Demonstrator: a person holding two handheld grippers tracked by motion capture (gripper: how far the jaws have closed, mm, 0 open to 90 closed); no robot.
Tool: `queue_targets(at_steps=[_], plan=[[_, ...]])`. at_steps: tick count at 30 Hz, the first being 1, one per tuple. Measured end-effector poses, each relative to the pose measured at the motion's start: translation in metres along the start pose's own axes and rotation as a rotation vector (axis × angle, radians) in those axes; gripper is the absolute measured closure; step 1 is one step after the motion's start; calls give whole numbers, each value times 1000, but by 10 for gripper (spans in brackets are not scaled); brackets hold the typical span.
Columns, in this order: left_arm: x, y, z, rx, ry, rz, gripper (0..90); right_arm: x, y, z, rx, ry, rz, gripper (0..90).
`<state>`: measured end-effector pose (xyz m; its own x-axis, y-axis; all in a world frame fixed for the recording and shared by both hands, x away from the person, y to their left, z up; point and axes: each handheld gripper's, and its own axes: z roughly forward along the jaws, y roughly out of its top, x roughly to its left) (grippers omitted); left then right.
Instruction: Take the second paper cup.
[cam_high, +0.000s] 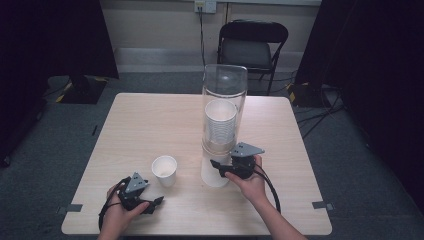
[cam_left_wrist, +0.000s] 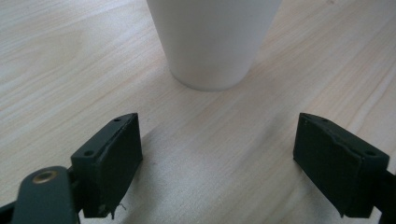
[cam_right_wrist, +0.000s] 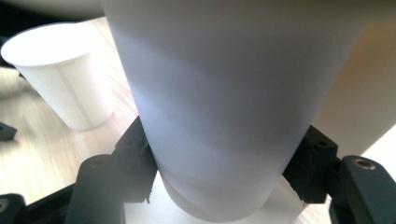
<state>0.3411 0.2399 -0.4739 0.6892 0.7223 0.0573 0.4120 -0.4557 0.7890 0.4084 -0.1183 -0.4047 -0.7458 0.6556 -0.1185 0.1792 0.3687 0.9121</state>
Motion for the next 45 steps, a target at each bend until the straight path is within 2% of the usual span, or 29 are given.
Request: queue_targets(at_steps=[1, 2, 3, 4, 7, 8, 9, 12, 13, 14, 15, 20, 28, 36, 38, 44, 45], plan=[[-1, 0, 1, -6, -2, -12, 150, 0, -5, 2, 38, 2, -3, 371], [0, 0, 0, -1, 0, -4, 150, 2, -30, 11, 169, 5, -22, 370], [-1, 0, 0, 1, -2, -8, 150, 3, -41, 10, 138, 22, 28, 368], [0, 0, 0, -1, 0, -4, 150, 5, -44, 7, 109, 31, 61, 365], [0, 0, 0, 0, 0, -3, 150, 4, -38, 4, 125, 37, 38, 361], [0, 0, 0, -4, 1, 0, 149, 1, -32, 0, 144, 34, 8, 356], [0, 0, 0, -4, 1, 0, 149, 0, -31, -2, 157, 32, -14, 354], [-1, 0, 1, -5, 0, -12, 148, -4, -37, -4, 183, 34, -34, 347], [-1, 0, 1, -6, -1, -12, 148, -4, -37, -4, 183, 34, -34, 347], [-1, 0, 1, -5, -1, -13, 148, -7, -47, -6, 185, 35, -22, 344], [-1, 0, 1, -5, -1, -12, 148, -8, -51, -8, 178, 40, 6, 343], [-1, 0, 1, -6, 0, -12, 148, -13, -52, -17, 185, 28, -7, 341], [-1, 0, 1, -6, 0, -12, 148, -22, -64, -28, 198, 17, 14, 340], [-1, 0, 1, -5, 0, -12, 148, -24, -67, -27, 211, 1, 24, 330], [-1, 0, 1, -6, 0, -12, 148, -25, -67, -27, 220, 1, 12, 328], [-1, 0, 1, -5, 0, -12, 148, -29, -71, -30, 223, -8, 30, 322], [-1, 0, 1, -5, 0, -13, 148, -31, -75, -31, 230, -17, 48, 299]])
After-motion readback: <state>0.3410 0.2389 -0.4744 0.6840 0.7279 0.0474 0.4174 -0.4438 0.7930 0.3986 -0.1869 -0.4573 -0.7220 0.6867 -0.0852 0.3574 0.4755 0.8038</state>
